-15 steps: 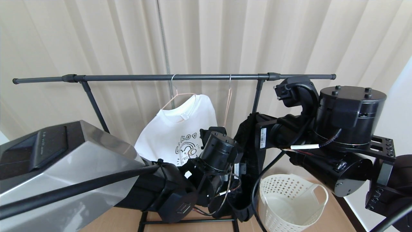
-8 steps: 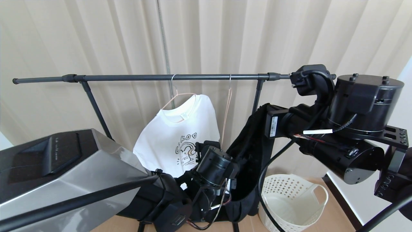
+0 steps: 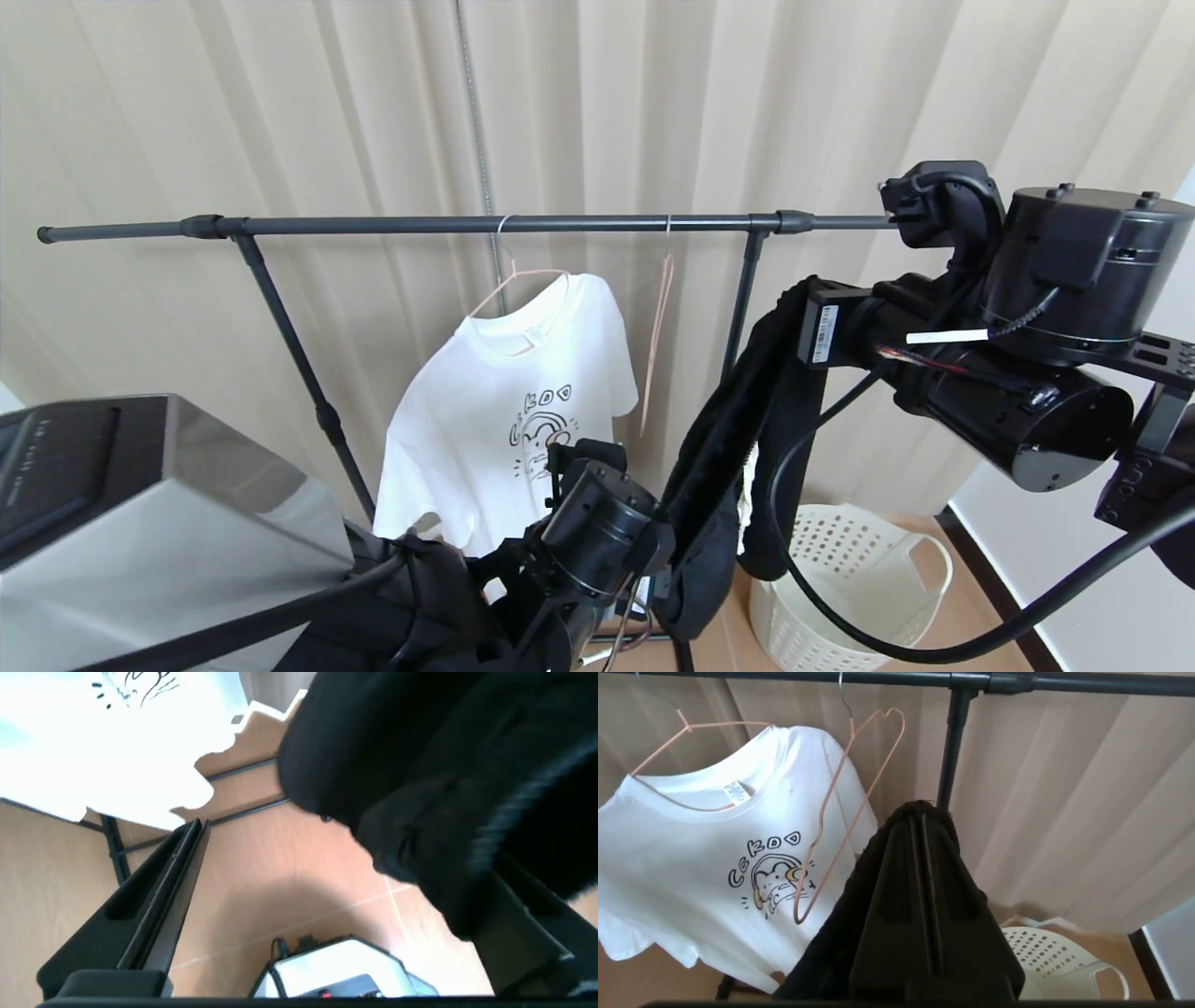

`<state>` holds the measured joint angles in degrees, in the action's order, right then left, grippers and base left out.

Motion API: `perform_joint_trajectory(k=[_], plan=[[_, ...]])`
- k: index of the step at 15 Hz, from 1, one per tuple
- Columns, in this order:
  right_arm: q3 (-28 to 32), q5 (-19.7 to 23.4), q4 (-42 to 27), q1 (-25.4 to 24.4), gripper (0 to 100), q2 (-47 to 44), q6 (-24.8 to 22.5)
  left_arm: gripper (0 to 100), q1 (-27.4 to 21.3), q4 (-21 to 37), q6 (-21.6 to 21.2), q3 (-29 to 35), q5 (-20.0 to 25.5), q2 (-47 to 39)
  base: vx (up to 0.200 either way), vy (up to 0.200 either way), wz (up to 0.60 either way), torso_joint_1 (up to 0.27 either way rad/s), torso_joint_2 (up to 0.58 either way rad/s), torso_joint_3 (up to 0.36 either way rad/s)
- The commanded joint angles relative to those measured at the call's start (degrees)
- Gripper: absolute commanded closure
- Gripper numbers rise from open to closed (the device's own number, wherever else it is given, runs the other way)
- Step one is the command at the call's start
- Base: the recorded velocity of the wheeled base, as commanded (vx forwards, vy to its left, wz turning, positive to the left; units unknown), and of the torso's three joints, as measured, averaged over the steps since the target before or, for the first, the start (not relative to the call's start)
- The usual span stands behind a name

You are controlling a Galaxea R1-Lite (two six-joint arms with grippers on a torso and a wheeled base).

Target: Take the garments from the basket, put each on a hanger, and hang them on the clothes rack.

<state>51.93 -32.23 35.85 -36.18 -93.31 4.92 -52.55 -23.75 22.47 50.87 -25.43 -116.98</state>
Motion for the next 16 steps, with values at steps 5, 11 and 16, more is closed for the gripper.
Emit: perform_joint_trajectory(k=[5, 11, 16], plan=[[0.2, 0.0, 0.1, 1.5, 100, 0.2, 0.0, 100, -0.3, 0.1, -0.1, -1.1, -1.9, 4.8, 0.000, 0.000, 0.00, 0.000, 0.00, 0.000], [-0.5, 0.6, -0.4, 2.3, 100, 2.2, 0.0, 100, 5.5, 0.5, -5.9, -0.5, -1.8, 14.0, 0.000, 0.000, 0.00, 0.000, 0.00, 0.000], [-1.0, 0.6, -0.6, 1.9, 100, 2.3, -0.6, 100, 8.3, 19.6, -4.2, 9.7, -1.2, 19.8, 0.000, 0.000, 0.00, 0.000, 0.00, 0.000]])
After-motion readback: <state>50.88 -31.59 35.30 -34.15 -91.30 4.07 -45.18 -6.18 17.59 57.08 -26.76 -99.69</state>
